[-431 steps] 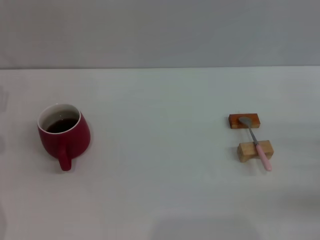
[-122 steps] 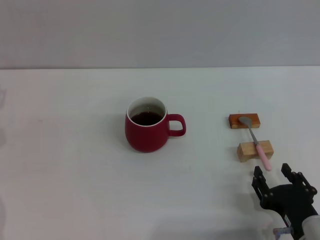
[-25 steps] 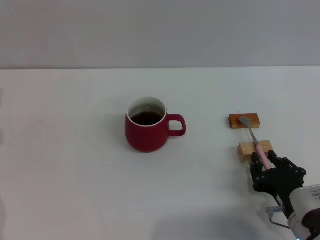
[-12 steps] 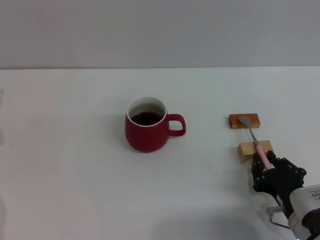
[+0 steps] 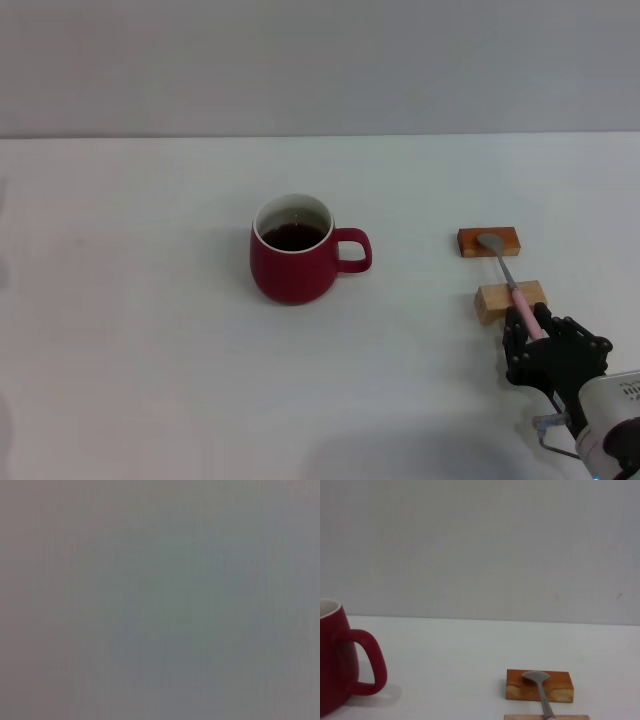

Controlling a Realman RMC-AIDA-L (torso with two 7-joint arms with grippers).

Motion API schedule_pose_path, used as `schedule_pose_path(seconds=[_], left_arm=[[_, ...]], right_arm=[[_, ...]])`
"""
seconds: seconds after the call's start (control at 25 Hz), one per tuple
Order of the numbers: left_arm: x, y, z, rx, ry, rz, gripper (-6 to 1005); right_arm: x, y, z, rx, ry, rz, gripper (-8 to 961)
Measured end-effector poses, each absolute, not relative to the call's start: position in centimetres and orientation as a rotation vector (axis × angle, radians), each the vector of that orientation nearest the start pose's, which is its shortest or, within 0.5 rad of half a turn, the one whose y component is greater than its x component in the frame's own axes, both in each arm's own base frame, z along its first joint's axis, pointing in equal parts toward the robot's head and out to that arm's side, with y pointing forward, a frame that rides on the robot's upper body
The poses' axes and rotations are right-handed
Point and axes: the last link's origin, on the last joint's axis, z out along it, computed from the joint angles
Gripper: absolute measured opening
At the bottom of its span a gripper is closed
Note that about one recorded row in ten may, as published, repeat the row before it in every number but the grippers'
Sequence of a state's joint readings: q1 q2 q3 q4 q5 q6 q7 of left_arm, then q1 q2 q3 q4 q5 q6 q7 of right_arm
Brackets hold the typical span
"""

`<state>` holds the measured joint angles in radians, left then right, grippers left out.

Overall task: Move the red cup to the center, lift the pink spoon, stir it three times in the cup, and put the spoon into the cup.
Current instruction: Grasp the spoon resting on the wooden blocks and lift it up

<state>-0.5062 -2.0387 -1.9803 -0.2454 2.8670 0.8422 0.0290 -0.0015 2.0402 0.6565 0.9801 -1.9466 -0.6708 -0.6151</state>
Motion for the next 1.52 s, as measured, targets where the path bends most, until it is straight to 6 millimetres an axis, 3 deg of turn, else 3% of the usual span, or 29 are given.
schedule_pose_path(seconds=[0.4, 0.48, 0.92, 1.52], left_arm=[[-37.77, 37.93, 8.85, -1.153, -0.65, -0.459, 844], [-37.77, 37.93, 8.85, -1.153, -0.649, -0.459, 844], [-37.83, 37.86, 8.86, -1.152, -0.65, -0.458, 843], [-37.8, 37.82, 8.83, -1.151, -0.648, -0.46, 843]], right_arm=[[28.52, 24.01, -10.12, -1.779, 0.787, 0.409, 286], [28.52, 23.97, -10.12, -1.778, 0.788, 0.409, 204], [28.5, 23.91, -10.11, -1.777, 0.788, 0.409, 164], [28.48, 23.86, -10.09, -1.778, 0.781, 0.408, 162]])
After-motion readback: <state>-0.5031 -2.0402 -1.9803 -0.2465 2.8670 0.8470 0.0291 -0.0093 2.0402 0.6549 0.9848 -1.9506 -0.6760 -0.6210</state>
